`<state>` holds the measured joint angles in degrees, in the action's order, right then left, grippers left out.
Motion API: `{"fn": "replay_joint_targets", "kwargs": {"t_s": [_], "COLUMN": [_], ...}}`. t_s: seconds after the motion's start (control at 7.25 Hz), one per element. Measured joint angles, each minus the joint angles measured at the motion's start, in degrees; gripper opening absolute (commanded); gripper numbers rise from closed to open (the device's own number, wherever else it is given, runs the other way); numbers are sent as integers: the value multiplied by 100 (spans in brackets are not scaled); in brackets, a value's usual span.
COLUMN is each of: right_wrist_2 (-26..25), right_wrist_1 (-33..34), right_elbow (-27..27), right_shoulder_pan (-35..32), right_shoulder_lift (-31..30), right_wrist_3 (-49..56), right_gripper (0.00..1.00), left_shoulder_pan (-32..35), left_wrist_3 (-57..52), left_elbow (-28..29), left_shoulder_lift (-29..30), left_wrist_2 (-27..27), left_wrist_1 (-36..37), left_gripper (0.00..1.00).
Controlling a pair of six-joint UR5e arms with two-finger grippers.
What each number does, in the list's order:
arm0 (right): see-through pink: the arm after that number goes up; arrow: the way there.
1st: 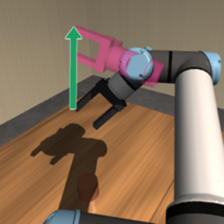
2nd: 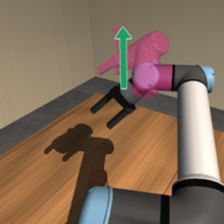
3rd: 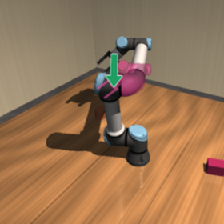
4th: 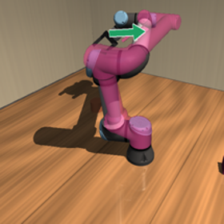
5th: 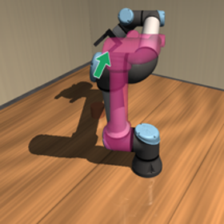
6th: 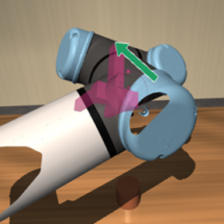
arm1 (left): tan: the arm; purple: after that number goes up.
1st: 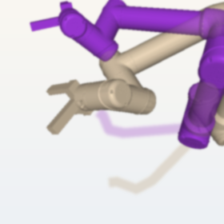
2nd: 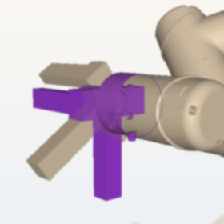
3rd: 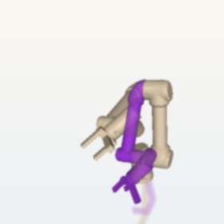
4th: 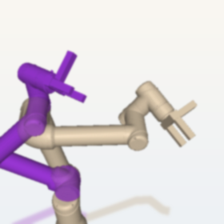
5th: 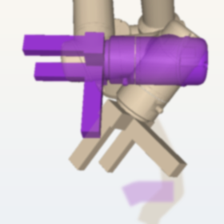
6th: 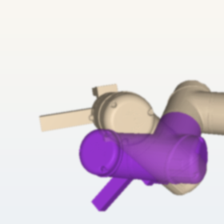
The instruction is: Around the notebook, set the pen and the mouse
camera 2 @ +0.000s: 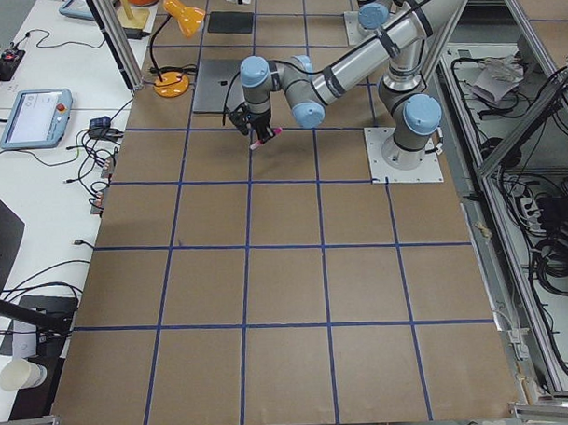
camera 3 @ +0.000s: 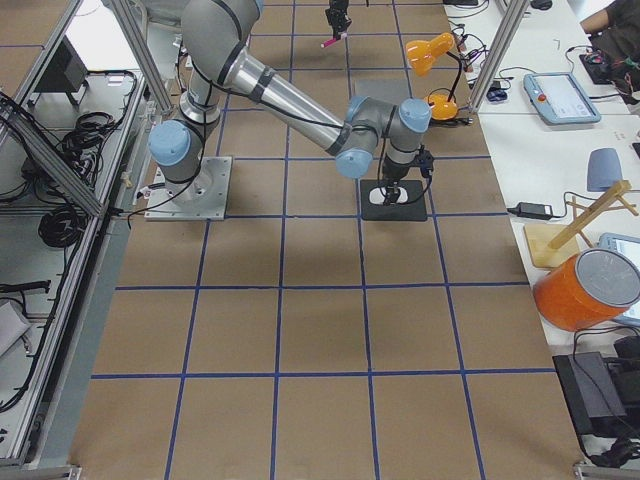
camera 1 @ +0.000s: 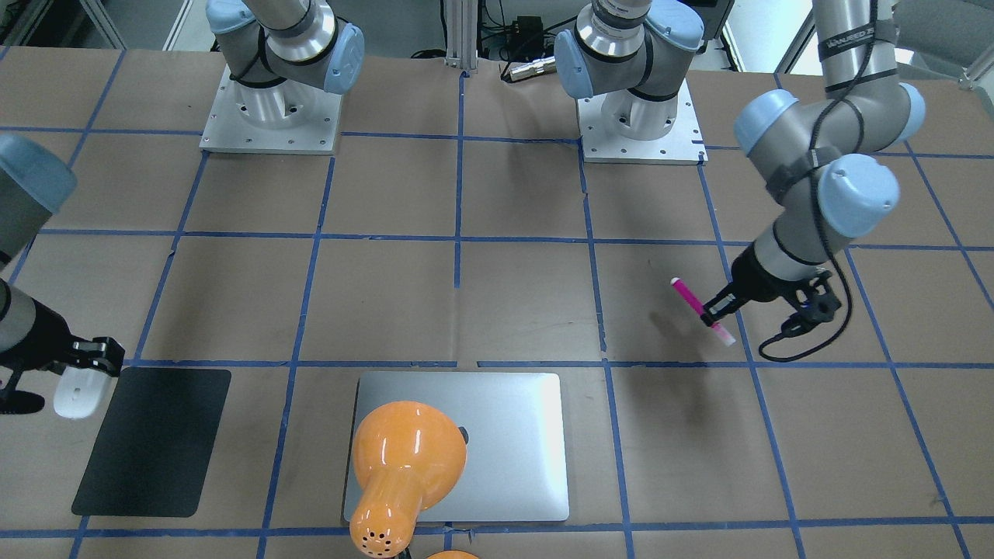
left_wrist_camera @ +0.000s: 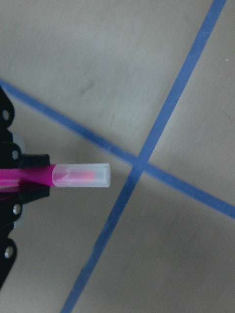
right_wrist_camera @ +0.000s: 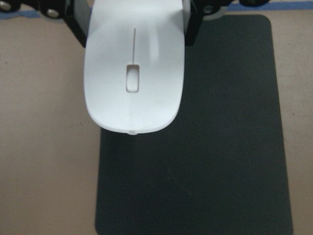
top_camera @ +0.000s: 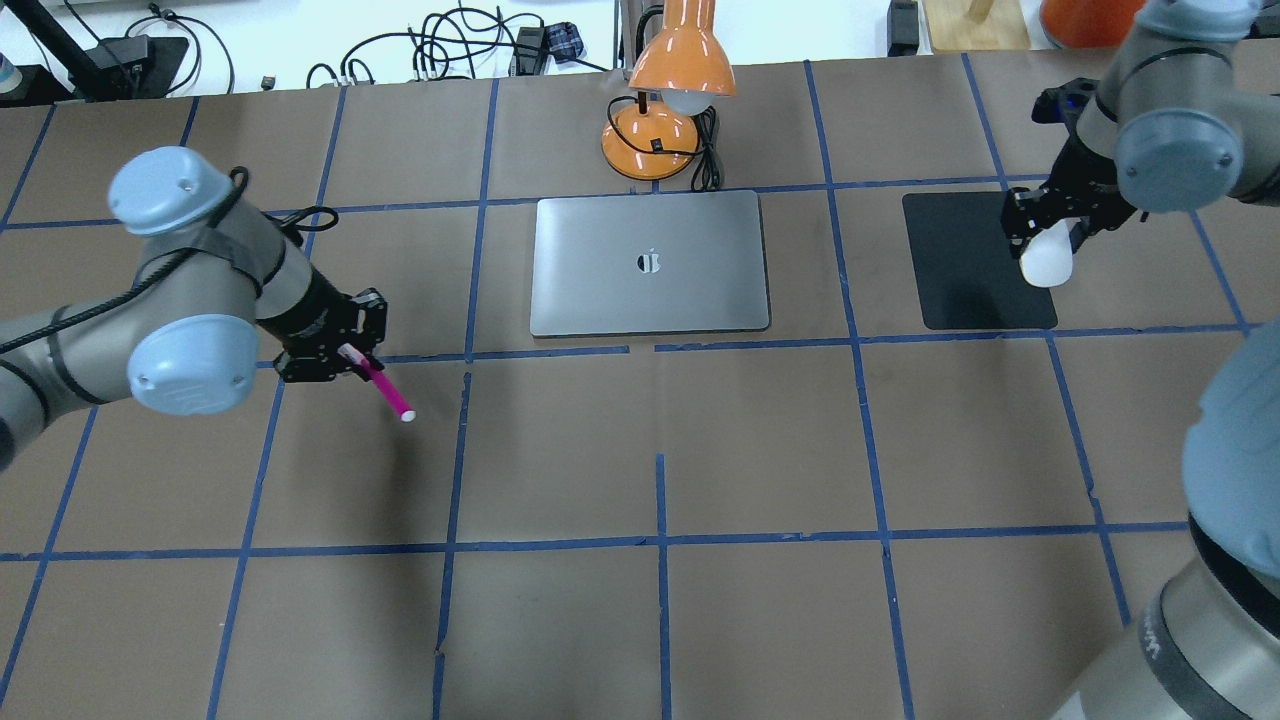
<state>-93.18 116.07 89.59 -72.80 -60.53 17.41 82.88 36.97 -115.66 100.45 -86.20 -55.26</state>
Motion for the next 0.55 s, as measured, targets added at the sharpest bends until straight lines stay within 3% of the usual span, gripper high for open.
{"fn": "replay_joint_targets", "kwargs": {"t_s": [0.14,0.28,0.41,0.55], "right_wrist_2": [51,87,105,112], "right_wrist_1": [-16,-13,8,28], "right_elbow": [-125,-127,-76,-36], "right_shoulder_pan": [-121,-166,-178,-180], "right_shoulder_lift": [223,346,399,419], "right_wrist_3": [-116,-165,-172,-163], "right_gripper": [28,78,98,100], "left_shoulder_pan": [790,1574,2167,2503], "left_wrist_3": [1437,2915,4095,5018], "left_elbow": [75,196,335,522], "left_shoulder_lift": [19,125,253,410], "left_wrist_2": [-29,-60,-78,-63], "left_wrist_1": [25,33,34,35], "left_gripper": [0,0,0,0]}}
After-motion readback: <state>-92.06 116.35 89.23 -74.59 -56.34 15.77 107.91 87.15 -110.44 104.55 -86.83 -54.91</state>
